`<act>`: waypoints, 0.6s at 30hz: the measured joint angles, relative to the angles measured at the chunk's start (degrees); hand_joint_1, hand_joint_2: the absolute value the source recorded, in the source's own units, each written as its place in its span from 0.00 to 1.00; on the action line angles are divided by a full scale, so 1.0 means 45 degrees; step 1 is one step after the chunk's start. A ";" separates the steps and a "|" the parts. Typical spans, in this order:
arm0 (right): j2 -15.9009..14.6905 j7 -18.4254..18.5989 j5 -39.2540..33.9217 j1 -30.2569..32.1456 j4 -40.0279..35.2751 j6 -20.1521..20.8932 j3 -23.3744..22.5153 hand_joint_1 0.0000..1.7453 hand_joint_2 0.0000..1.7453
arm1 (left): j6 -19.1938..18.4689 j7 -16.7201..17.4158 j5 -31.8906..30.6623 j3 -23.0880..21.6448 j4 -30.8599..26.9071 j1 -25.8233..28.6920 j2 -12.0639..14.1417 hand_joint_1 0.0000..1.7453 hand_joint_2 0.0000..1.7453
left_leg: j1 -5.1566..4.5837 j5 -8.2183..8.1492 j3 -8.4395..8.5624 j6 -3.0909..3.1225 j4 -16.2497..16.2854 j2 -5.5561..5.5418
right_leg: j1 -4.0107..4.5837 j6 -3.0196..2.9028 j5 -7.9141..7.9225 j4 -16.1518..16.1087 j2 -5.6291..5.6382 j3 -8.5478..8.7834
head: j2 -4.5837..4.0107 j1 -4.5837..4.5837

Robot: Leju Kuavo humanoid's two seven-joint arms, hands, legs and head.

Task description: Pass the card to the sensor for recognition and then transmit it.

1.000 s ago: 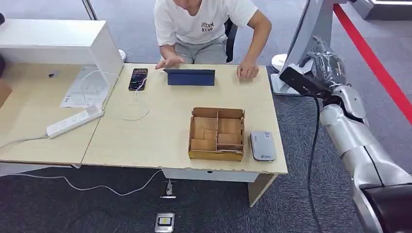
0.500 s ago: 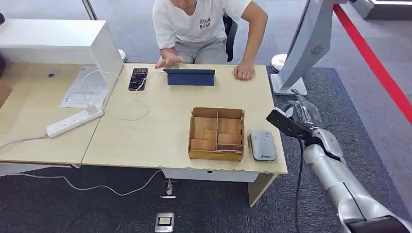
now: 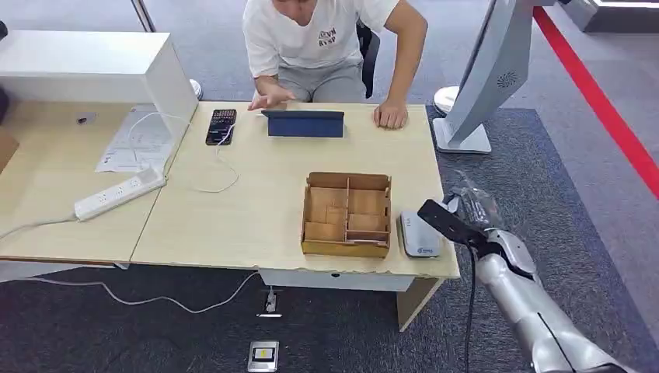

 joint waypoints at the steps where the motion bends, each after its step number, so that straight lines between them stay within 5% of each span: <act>1: 0.0015 0.0015 0.0010 0.0048 0.0000 0.0049 0.0015 1.00 1.00 | 0.0000 0.0000 -0.0005 0.0000 0.0000 -0.0001 -0.0005 0.00 0.00 | 0.0000 0.0000 0.0000 0.0000 0.0000 0.0000 | 0.0000 0.0000 0.0000 0.0000 0.0000 0.0000 | 0.0000 0.0000; 18: 0.0311 0.0238 0.0262 0.0738 -0.0121 0.0393 0.0442 1.00 1.00 | 0.0097 -0.0131 0.0083 0.0000 0.0000 -0.0002 -0.0034 0.00 0.00 | 0.0000 0.0000 0.0002 0.0000 -0.0001 0.0001 | 0.0000 -0.0001 0.0000 0.0000 0.0000 0.0001 | 0.0000 0.0005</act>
